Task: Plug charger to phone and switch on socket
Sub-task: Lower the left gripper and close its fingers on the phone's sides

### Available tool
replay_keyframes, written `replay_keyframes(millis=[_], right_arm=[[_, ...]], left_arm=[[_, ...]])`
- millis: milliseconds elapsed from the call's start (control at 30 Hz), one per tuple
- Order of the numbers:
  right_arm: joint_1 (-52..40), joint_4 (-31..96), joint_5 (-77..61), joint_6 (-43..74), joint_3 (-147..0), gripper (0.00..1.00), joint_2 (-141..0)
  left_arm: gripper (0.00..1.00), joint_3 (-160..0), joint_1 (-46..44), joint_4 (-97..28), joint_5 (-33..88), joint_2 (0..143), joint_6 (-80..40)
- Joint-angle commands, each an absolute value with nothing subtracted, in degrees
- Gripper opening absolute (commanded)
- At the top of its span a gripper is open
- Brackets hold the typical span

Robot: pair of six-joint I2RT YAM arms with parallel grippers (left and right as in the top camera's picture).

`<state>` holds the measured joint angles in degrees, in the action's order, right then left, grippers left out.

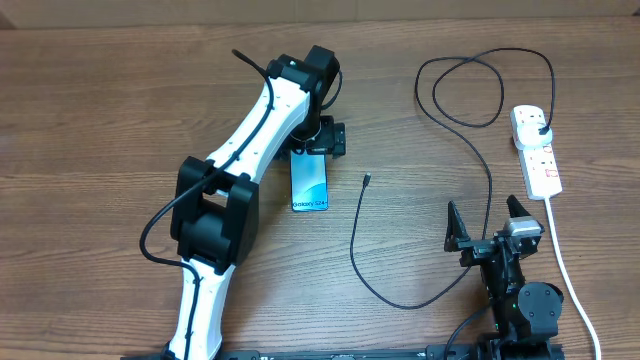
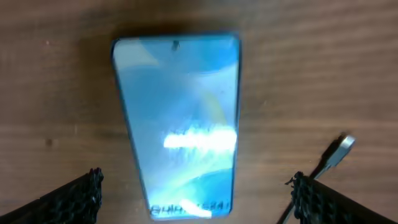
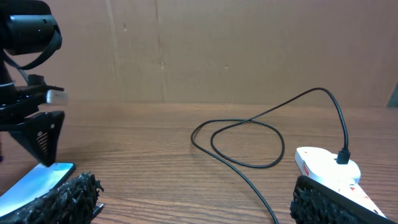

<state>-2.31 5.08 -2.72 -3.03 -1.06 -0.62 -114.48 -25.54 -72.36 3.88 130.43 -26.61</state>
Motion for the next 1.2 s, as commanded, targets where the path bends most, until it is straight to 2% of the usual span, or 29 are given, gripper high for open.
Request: replay_keyframes(millis=[0, 433, 767, 1167], right_arm=[[-2.57, 4.71, -2.61, -3.27, -0.49, 1.00, -0.16], [-2.57, 4.71, -2.61, -3.27, -0.49, 1.00, -0.16], [-2.57, 4.71, -2.61, -3.27, -0.49, 1.00, -0.16], [-2.57, 4.71, -2.61, -3.27, -0.49, 1.00, -0.16]], left_arm=[[0.99, -114.37, -26.04, -70.50, 1.93, 130.93, -25.93], [0.99, -114.17, -26.06, -75.13, 2.50, 127.72, -23.35], [1.00, -103.44, -26.13, -63.51, 2.74, 125.58, -27.49], [1.00, -103.35, -26.28, -62.65, 1.13, 126.06, -28.77]])
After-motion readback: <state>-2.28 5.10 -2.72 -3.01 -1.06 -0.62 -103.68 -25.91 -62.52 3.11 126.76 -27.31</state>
